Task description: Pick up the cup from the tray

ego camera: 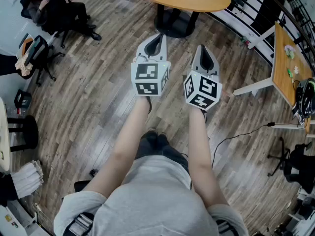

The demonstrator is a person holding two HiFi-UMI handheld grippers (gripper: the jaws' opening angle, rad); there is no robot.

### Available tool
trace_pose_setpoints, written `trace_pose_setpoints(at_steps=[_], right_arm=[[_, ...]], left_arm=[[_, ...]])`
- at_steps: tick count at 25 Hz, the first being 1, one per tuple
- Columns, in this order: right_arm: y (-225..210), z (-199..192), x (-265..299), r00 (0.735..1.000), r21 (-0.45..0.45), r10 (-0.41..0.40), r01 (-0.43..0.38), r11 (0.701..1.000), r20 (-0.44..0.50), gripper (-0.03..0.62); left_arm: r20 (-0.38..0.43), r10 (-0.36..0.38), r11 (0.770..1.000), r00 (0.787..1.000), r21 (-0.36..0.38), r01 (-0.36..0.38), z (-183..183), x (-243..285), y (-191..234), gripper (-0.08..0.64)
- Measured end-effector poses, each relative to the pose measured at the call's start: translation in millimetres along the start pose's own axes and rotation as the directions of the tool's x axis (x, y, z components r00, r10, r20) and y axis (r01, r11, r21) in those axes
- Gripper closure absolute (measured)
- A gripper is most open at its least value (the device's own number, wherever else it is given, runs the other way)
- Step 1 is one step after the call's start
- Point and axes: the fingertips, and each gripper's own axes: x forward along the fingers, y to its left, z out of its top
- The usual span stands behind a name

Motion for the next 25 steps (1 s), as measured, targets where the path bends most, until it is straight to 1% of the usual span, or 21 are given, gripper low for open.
trace_pose_setpoints(at_steps=[15,19,25], right_arm=[[4.5,4.1,5.2,1.0,-0.008,0.006,-0.006,1.0,0.008,0.586],[2.0,6.8,3.7,1.0,0.013,0.014,-0.014,1.0,0.023,0.586],[-10.7,5.4,4.5,1.0,0.002,0.024,-0.024,1.0,0.02,0.586]], left_arm=[[0.003,0.0,1.0,1.0,0.003,0.0,1.7,6.4,3.3,0.554],[0.0,-0.004,1.0,1.0,0.004,0.004,0.9,6.6,-0.3,0.554],[-0.002,-0.002,1.0,1.0,0.027,0.002,-0.6,12.5,-10.7,0.554]])
